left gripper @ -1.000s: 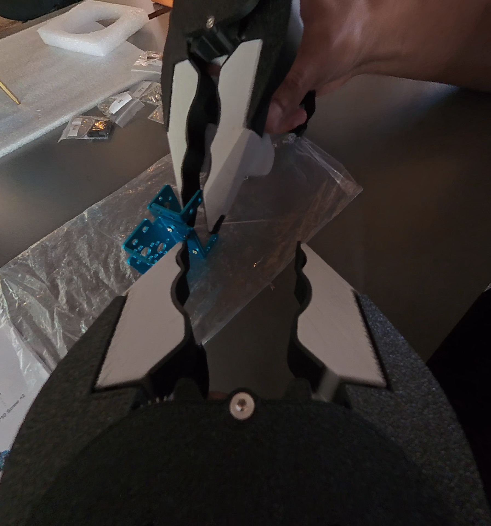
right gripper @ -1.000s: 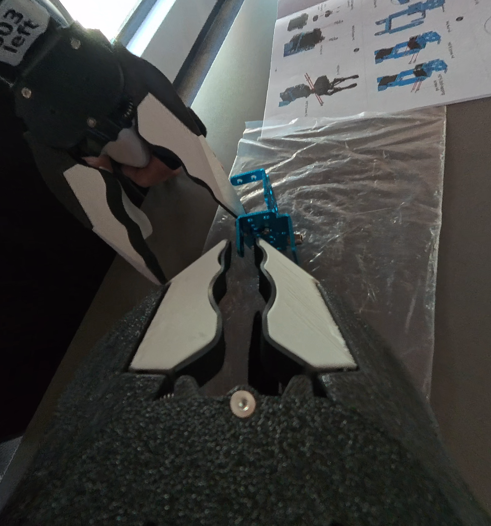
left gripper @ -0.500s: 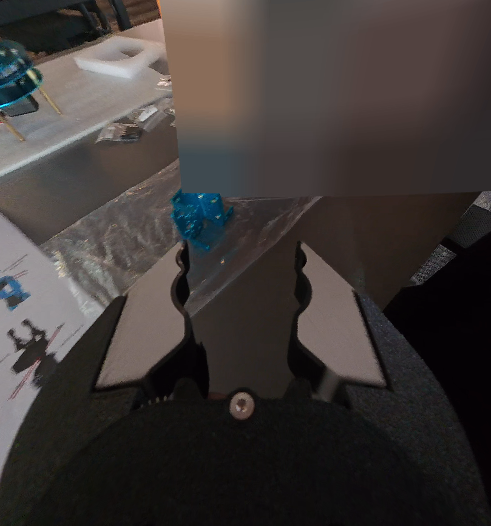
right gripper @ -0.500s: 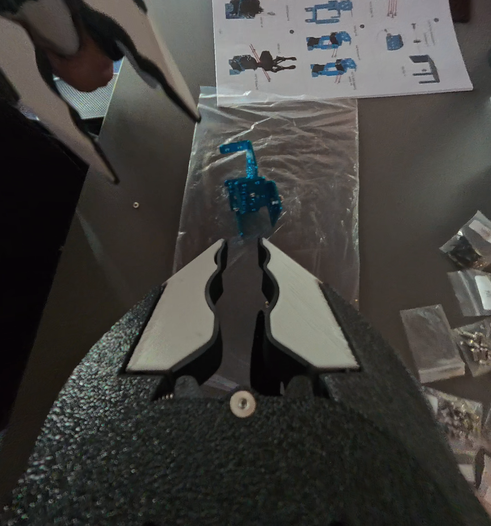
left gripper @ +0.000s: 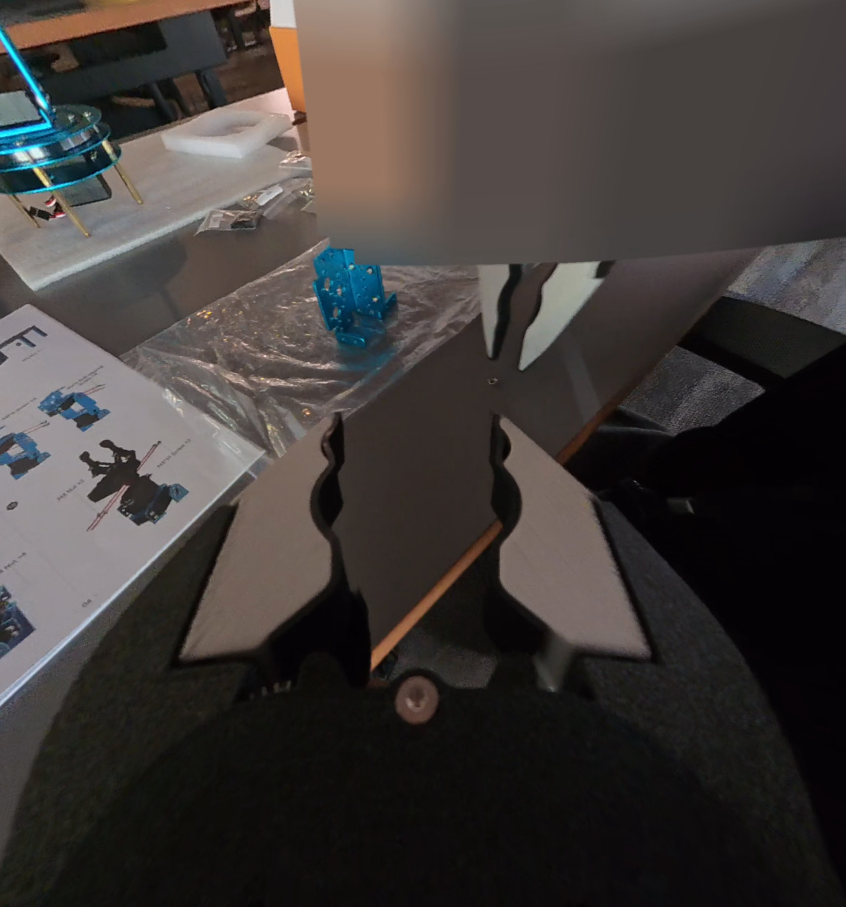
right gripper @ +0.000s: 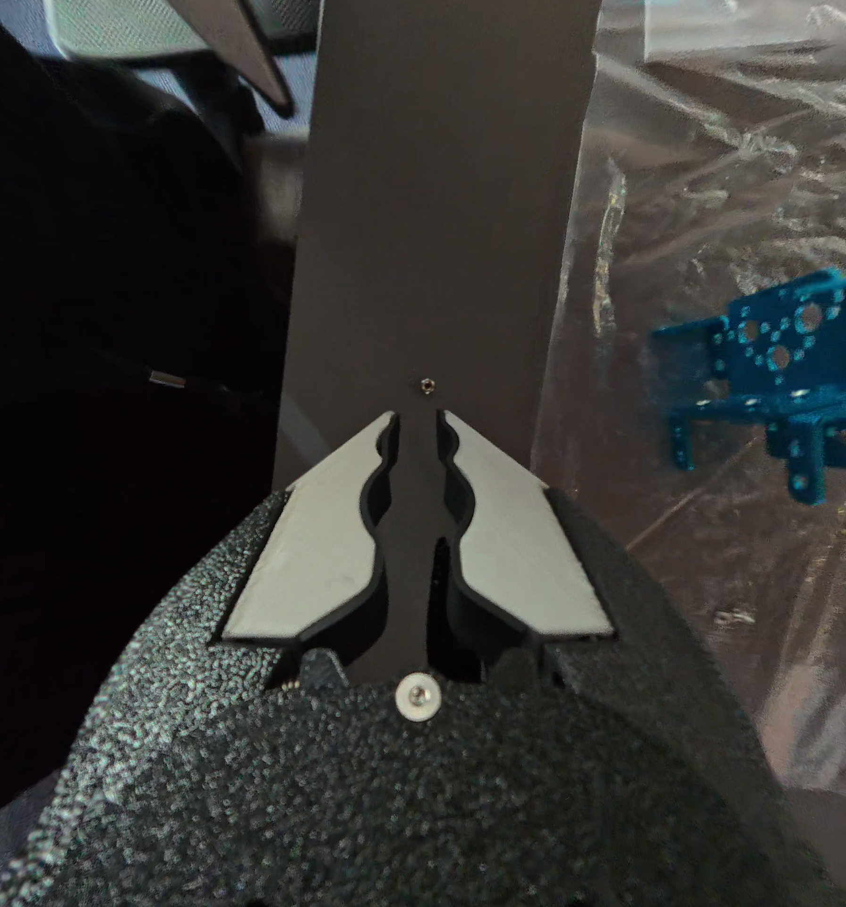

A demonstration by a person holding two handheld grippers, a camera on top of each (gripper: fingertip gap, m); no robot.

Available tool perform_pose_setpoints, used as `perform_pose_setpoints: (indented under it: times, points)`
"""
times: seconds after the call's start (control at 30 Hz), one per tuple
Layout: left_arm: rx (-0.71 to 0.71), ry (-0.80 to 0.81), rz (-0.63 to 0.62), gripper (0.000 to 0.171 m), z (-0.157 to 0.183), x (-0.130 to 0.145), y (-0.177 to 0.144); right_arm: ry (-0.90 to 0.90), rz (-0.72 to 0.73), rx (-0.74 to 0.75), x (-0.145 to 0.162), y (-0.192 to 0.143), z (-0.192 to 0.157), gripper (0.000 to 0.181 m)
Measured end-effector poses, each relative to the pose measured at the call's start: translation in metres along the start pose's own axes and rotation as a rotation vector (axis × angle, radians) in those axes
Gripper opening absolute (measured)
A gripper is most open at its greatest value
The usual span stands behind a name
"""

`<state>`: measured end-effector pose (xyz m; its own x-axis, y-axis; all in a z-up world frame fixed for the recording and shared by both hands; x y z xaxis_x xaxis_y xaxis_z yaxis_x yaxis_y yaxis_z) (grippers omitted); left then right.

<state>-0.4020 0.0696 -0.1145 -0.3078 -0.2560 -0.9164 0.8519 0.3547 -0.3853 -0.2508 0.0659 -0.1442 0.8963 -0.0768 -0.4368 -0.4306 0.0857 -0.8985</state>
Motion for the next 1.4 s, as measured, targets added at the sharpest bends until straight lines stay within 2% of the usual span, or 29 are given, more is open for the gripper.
perform_pose_setpoints:
  times: [0.13, 0.27, 0.53, 0.6, 0.73, 1.03, 1.17, 1.3, 1.4]
  points:
    - [0.022, 0.032, 0.043, 0.059, 0.002, 0.003, -0.016, -0.071, -0.163, -0.017, -0.014, 0.003, 0.003, 0.019]
    - [0.01, 0.021, 0.084, 0.059, -0.006, 0.009, -0.032, -0.068, -0.283, -0.062, -0.017, 0.01, 0.004, 0.019]
    - [-0.022, -0.012, 0.106, 0.058, -0.02, 0.025, -0.048, -0.06, -0.349, -0.044, -0.021, 0.014, 0.009, 0.011]
    - [-0.025, -0.018, 0.112, 0.058, -0.02, 0.028, -0.051, -0.083, -0.352, -0.044, -0.023, 0.014, 0.005, 0.004]
    - [-0.026, -0.03, 0.115, 0.058, -0.019, 0.032, -0.051, -0.099, -0.353, -0.016, -0.023, 0.015, 0.003, 0.004]
    - [-0.059, -0.02, 0.109, 0.057, -0.019, 0.031, -0.054, -0.098, -0.305, -0.025, -0.019, 0.012, 0.008, 0.004]
    - [-0.059, -0.033, 0.102, 0.056, -0.02, 0.029, -0.052, -0.072, -0.259, 0.009, -0.013, -0.003, 0.019, 0.004]
    - [-0.033, -0.069, 0.103, 0.056, -0.019, 0.022, -0.041, 0.012, -0.128, 0.051, 0.005, -0.031, 0.045, 0.004]
    - [-0.002, -0.118, 0.1, 0.056, -0.015, 0.011, -0.027, 0.12, 0.052, 0.015, 0.027, -0.044, 0.067, 0.004]
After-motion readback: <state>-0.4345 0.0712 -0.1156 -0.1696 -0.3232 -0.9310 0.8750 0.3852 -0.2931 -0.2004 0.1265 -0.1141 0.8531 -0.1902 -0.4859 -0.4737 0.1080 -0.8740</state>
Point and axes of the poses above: each gripper's, where its closed fingertips meet, y out along the fingers, x out of its underside, z = x × y across the jaws, the point moved 5 cm from there along -y, back along the fingers, and after that the axes turned 10 degrees about -y, right-handed, at the moved point
